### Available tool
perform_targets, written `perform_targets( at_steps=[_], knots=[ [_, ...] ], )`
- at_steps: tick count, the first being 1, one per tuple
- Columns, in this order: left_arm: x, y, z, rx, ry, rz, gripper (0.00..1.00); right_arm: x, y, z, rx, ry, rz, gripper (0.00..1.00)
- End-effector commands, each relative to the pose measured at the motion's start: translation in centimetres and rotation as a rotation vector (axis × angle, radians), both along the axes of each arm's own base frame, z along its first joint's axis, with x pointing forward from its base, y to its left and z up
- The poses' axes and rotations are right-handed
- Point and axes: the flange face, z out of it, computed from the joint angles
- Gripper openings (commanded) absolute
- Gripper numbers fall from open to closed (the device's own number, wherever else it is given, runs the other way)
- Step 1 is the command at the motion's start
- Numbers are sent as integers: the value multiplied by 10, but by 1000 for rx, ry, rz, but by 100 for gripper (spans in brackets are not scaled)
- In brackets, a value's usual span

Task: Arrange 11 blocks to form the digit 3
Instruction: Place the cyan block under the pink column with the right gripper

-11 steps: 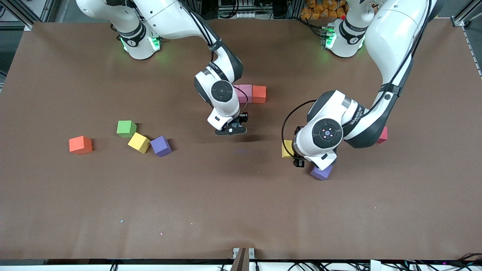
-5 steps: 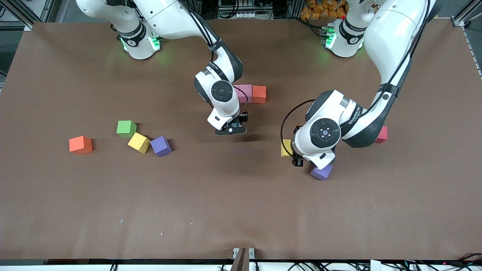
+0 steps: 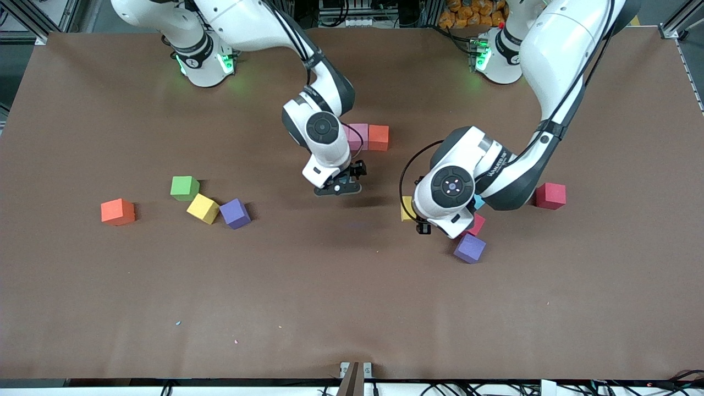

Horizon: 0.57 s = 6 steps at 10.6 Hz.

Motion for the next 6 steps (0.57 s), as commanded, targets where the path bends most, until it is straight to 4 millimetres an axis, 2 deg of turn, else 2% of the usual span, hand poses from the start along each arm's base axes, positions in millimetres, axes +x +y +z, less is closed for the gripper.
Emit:
perform_targets(
  at_steps=[1,2,4,6],
  knots=[
    [-19,-8,-11,8,14,42,10,30,-49,59,7,27,-50,100],
    [-25,-15,-19,-4,-2,79,10,47,-78,67,-3,55,-56,100],
    [-41,-29,-33,-39,-37,115,10,94,-154,63,1,72,-52,100],
    [-68,-46,-49,-64,-36,120,10,118,-203,54,4,69,36,100]
  ],
)
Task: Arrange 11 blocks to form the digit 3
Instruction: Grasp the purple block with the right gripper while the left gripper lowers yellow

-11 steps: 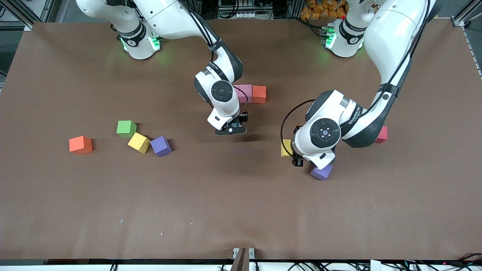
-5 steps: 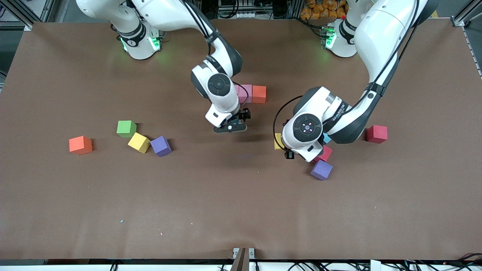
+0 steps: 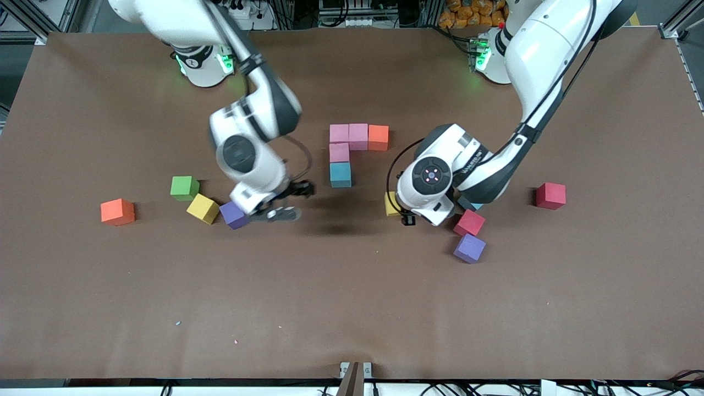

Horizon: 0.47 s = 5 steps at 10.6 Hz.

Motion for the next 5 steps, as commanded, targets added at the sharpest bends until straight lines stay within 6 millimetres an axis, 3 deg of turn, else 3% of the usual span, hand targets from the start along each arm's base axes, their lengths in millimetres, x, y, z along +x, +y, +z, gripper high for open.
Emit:
perform_targets(
  at_steps=[1,2,5],
  knots=[
    [-42,-15,-6,-11,-5,6,10,17,-47,-19,-12,0,143,100],
    [-57,-16,-12,-16,-18,0,11,29,-77,-25,-28,-7,200,100],
    [-84,-24,-31,-34,-27,1,11,31,-89,-37,-84,-14,334,100]
  ],
)
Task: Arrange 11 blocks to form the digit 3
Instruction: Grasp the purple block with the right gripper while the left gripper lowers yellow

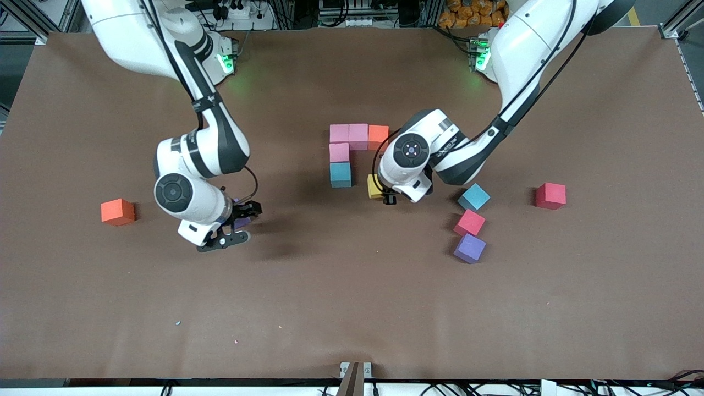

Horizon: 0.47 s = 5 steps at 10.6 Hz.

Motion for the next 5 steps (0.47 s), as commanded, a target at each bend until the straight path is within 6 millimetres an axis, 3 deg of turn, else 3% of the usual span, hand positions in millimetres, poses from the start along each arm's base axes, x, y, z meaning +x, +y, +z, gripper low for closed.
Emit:
perform_targets(
  at_steps=[1,5],
  knots=[
    [-25,-1,-4,0,-32,9,11,-3,1,-22,-21,-12,89,100],
    [-40,-7,-22,-12,-89,30,11,-18,-5,-57,-9,-41,151,100]
  ],
)
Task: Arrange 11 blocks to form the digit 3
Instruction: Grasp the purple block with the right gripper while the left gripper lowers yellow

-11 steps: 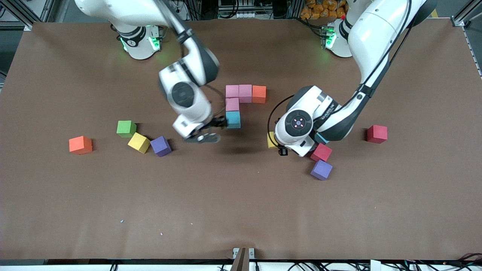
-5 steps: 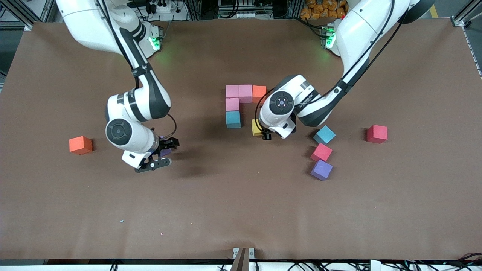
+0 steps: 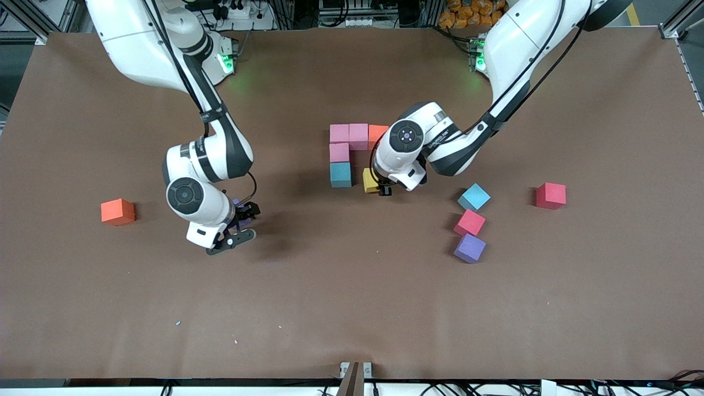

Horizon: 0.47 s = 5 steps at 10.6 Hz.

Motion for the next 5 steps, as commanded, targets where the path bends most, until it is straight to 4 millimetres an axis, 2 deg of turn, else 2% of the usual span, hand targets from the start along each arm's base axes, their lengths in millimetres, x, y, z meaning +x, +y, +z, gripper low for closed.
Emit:
perform_targets(
  at_steps=[1,2,5],
  knots=[
    [-14,-1,-4,13,-35,0,11,-9,-2,-10,-2,-14,31,100],
    [-26,-13,-6,16,-38,-30,11,-9,-5,-11,-1,-12,49,100],
    [-32,-20,-11,22,-49,-41,11,-16,-14,-27,-5,16,50,100]
  ],
)
